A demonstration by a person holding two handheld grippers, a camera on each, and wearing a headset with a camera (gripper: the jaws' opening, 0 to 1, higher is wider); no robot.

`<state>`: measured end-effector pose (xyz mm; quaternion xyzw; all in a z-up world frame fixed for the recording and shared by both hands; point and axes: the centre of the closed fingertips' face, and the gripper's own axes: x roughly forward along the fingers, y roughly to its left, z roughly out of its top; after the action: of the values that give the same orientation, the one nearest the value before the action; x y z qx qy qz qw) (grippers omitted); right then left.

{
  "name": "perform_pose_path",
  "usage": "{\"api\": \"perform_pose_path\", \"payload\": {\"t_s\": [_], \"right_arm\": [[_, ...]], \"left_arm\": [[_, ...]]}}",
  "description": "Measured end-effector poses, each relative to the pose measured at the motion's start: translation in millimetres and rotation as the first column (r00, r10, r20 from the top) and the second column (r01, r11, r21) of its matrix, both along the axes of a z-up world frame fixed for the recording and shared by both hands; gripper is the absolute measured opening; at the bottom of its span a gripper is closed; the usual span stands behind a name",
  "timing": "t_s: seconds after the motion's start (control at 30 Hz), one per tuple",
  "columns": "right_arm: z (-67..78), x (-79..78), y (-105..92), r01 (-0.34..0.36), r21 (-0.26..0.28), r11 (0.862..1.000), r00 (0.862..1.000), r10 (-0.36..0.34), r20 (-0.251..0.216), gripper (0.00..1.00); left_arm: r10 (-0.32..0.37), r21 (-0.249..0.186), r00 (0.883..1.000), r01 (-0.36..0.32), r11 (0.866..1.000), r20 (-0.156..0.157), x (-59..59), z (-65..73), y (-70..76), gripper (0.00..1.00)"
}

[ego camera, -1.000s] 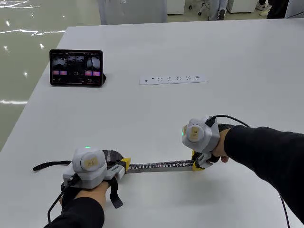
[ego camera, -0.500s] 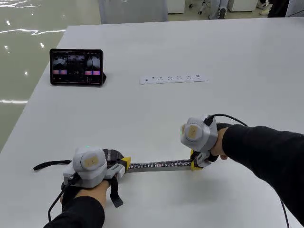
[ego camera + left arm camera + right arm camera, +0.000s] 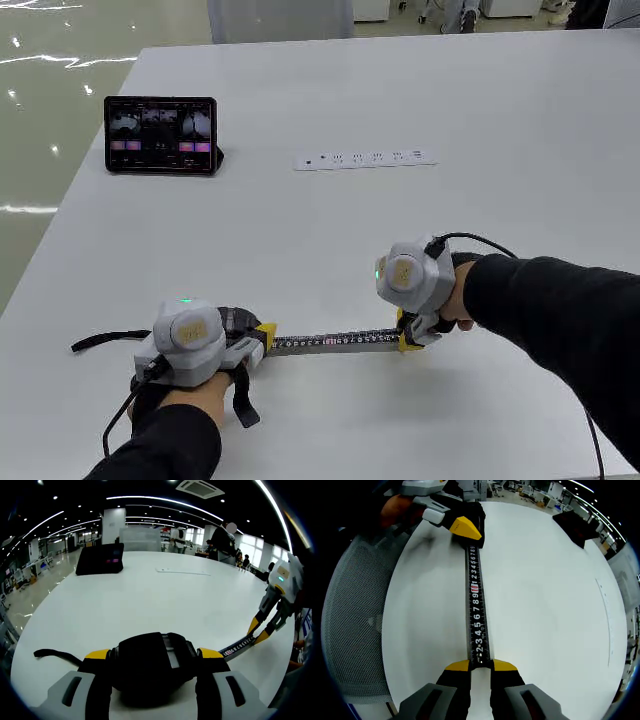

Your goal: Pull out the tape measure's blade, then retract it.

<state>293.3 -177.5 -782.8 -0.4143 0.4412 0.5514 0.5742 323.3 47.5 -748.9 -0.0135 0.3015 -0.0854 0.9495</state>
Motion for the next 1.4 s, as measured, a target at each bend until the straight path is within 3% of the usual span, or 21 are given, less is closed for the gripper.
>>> {"api": "perform_pose_path", "payload": {"t_s": [1.4], "right_arm": [[-1.7,1.2,14.7,0.028,0.001,1.000,1.000,-0.028,-0.010,0.10]], "left_arm": [[0.001,-0.015,1.000,-0.001,1.000,-0.009,-0.1,0.0,-0.2,0.64]]}}
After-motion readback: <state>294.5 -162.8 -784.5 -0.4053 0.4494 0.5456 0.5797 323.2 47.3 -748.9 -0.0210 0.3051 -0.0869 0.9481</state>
